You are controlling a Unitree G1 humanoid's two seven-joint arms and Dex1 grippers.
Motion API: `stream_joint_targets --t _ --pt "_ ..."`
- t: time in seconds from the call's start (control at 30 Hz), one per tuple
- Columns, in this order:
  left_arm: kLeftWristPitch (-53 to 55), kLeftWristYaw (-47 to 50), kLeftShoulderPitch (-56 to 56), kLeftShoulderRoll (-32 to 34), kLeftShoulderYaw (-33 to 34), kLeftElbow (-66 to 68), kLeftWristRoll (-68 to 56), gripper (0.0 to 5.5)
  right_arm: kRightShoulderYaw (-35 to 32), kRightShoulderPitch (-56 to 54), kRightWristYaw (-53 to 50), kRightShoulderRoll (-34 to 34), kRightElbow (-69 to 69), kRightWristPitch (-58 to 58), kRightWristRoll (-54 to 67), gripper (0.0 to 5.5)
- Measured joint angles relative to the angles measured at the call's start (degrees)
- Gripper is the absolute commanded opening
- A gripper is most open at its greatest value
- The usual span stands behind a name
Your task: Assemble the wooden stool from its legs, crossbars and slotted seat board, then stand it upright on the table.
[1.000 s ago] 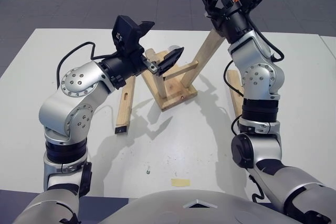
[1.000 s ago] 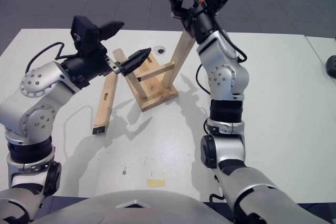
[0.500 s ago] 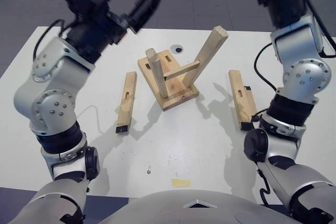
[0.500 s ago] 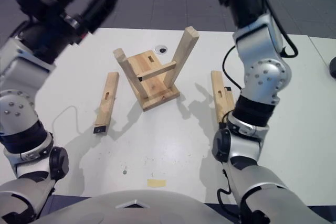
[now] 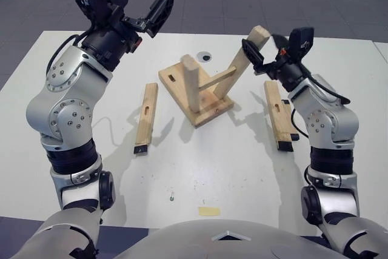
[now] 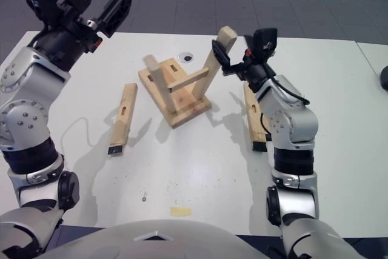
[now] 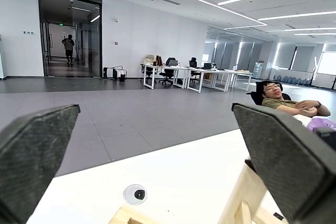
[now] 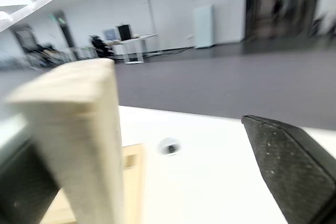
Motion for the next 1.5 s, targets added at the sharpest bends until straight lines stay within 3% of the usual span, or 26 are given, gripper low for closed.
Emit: stream_joint_targets --t 0.13,0.3,0.5,0.57,0.63,0.83,1.1,1.2,1.33,1.5 --pt "-0.97 0.71 0.13 -0.27 -0.21 0.56 1.05 5.4 -1.63 -9.86 -1.93 -0.42 8.02 -12.2 -6.33 5.37" --pt "-1.06 0.73 0.14 -0.23 -0.72 1.57 2.51 5.4 -7.71 -16.89 -2.81 3.01 5.24 -16.52 0.03 5.37" --pt "-1.06 0.69 0.53 -0.32 -1.98 1.47 3.27 5.4 -9.38 -15.32 -0.67 7.56 -9.11 -1.11 24.88 5.37" --pt "-1.06 0.7 1.22 -0.41 -2.72 1.33 3.92 5.4 -7.92 -11.4 1.25 7.41 -15.46 7.92 36.9 5.37" --pt "-1.06 0.93 1.83 -0.5 -3.14 1.12 4.42 5.4 -4.94 -6.45 1.73 6.8 -17.84 14.29 40.53 5.37" --pt "-0.96 1.3 2.47 -0.78 -3.43 -0.1 4.68 5.4 -3.57 7.36 -1.64 4.99 -15.12 19.99 36.31 5.37" --pt "-0.77 1.78 3.43 -2.16 -5.17 -0.09 4.81 5.4 -4.11 -1.06 -0.24 5.56 -10.08 8.8 24.89 5.37" --pt "-0.77 1.85 3.44 -2.23 -5.2 -0.11 4.91 5.4 -4.54 0.06 3.66 5.58 -11.15 12.36 29.95 5.37" --pt "-0.77 1.83 4.43 -2.13 -5.13 -0.12 5.39 5.4 -4.15 9.83 12.66 0.9 -17.2 23.0 41.84 5.37" --pt "-0.78 1.74 4.74 -1.92 -5.02 -0.09 5.71 5.4 -6.4 16.67 10.79 -3.78 -12.29 24.11 35.38 5.37"
